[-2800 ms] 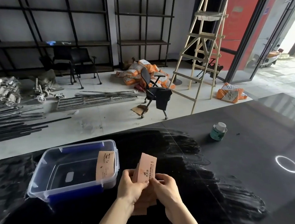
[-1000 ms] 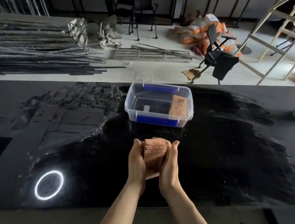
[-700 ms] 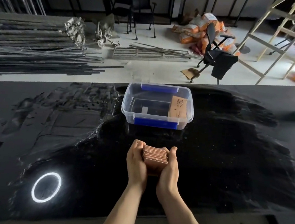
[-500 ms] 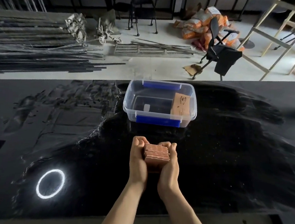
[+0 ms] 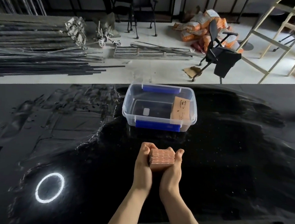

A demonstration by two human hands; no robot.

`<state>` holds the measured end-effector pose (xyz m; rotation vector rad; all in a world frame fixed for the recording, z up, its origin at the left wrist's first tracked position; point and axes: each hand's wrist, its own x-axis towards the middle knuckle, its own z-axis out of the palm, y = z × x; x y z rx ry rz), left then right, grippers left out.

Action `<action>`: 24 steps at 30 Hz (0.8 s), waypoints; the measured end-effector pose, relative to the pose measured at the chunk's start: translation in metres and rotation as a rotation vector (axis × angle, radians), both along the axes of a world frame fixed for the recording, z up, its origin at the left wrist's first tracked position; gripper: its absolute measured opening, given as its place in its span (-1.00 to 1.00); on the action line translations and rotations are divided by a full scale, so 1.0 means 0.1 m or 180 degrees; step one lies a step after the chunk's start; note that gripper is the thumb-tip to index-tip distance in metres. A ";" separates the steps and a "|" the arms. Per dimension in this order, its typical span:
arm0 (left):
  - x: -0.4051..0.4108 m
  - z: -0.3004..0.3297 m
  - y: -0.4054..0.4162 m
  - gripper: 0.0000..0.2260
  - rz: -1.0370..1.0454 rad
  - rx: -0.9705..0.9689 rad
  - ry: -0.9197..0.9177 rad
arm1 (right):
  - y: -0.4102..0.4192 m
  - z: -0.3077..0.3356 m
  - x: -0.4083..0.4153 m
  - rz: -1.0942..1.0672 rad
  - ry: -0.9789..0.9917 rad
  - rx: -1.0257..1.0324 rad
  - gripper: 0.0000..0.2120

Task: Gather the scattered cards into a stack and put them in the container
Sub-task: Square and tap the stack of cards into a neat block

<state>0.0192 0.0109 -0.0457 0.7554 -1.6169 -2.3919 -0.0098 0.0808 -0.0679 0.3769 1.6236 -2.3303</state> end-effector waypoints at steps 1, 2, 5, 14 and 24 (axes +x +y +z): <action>0.00 0.00 0.00 -0.63 0.0003 -0.0015 -0.0007 | -0.03 -0.01 -0.01 -0.0079 0.0034 0.0051 -0.41; 0.00 0.01 0.00 -0.62 -0.0007 -0.0037 -0.0029 | -0.07 -0.01 -0.02 -0.0184 0.0058 0.0126 -0.37; 0.04 0.02 -0.03 -0.48 -0.0126 -0.0059 -0.0207 | -0.15 0.02 -0.08 -0.0492 0.0099 0.0298 -0.28; 0.41 -0.05 -0.41 -0.52 -0.0957 -0.2729 0.0179 | -0.15 0.07 -0.26 -0.0940 -0.1124 -0.0189 -0.38; 0.24 0.21 -0.73 -0.57 -0.1492 -0.4628 -0.0117 | 0.21 0.24 -0.38 0.0281 0.1378 0.1391 -0.69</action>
